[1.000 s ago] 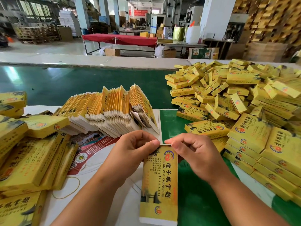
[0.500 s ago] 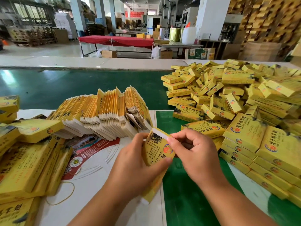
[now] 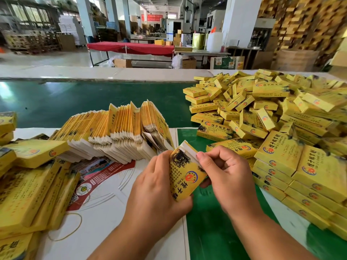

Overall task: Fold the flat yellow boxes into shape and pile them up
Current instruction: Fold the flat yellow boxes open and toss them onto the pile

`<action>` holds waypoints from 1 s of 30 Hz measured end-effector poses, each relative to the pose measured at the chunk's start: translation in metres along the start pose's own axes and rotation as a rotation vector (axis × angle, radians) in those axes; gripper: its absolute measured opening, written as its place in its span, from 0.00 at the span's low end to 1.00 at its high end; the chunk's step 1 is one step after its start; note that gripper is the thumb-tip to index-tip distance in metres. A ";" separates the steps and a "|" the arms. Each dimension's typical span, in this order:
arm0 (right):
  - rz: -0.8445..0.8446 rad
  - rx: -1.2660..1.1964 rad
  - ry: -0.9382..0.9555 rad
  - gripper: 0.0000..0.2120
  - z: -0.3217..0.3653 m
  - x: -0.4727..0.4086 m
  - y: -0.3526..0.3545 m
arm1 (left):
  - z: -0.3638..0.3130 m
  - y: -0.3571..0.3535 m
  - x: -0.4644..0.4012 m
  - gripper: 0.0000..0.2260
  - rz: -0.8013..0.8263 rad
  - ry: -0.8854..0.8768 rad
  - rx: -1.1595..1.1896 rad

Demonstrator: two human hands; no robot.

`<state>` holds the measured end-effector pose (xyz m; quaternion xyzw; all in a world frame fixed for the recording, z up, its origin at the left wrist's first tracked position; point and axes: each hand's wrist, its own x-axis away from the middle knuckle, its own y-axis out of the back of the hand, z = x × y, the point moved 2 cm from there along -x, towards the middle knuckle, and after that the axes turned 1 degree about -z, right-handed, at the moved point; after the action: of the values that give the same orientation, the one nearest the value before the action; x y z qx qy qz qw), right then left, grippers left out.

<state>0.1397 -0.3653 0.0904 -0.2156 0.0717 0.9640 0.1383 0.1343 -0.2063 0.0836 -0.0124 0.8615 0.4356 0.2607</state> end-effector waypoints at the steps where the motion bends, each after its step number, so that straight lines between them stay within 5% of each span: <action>1: 0.004 0.008 -0.003 0.08 0.000 0.000 0.000 | 0.000 0.000 0.000 0.36 0.007 0.002 -0.010; 10: 0.092 0.140 0.125 0.05 0.010 0.003 0.000 | -0.001 0.001 0.001 0.35 0.023 -0.005 -0.058; 13: 0.159 0.259 0.278 0.13 0.016 0.005 -0.002 | 0.001 0.000 0.001 0.34 0.013 0.015 -0.040; 18: 0.187 0.422 0.393 0.13 0.016 0.005 -0.007 | 0.004 -0.001 0.001 0.34 0.027 0.057 0.025; 23: 0.079 0.301 0.141 0.07 0.003 -0.008 0.008 | 0.004 0.005 -0.002 0.44 0.181 0.015 0.147; 30: 0.003 -0.259 -0.509 0.08 -0.019 -0.030 0.022 | 0.003 0.037 -0.009 0.30 0.236 -0.245 0.587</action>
<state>0.1667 -0.3966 0.0883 0.0176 -0.0888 0.9884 0.1216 0.1337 -0.1828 0.1139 0.2153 0.9080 0.1942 0.3023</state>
